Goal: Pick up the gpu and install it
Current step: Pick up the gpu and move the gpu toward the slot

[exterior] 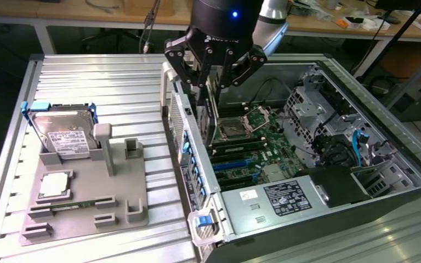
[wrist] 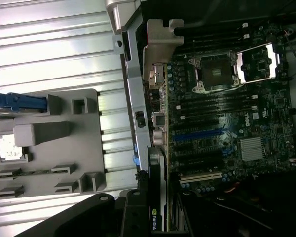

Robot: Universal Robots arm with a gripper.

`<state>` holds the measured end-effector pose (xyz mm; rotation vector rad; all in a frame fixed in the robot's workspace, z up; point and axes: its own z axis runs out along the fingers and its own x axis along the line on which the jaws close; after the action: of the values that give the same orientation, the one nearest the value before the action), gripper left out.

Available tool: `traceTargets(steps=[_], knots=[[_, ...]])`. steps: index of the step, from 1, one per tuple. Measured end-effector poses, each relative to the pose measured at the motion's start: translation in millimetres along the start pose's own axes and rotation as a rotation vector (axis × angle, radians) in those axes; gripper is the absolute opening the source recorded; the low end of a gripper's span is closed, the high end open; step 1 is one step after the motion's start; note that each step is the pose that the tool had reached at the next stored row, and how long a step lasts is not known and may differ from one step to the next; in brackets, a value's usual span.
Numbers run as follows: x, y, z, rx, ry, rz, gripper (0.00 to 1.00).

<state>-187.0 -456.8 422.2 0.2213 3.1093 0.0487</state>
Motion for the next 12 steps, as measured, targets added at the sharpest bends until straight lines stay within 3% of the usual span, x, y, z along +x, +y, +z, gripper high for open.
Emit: traceTargets(steps=[12], knots=[[-10.3, 1.5, 0.3, 0.0, 0.0, 0.0, 0.27]])
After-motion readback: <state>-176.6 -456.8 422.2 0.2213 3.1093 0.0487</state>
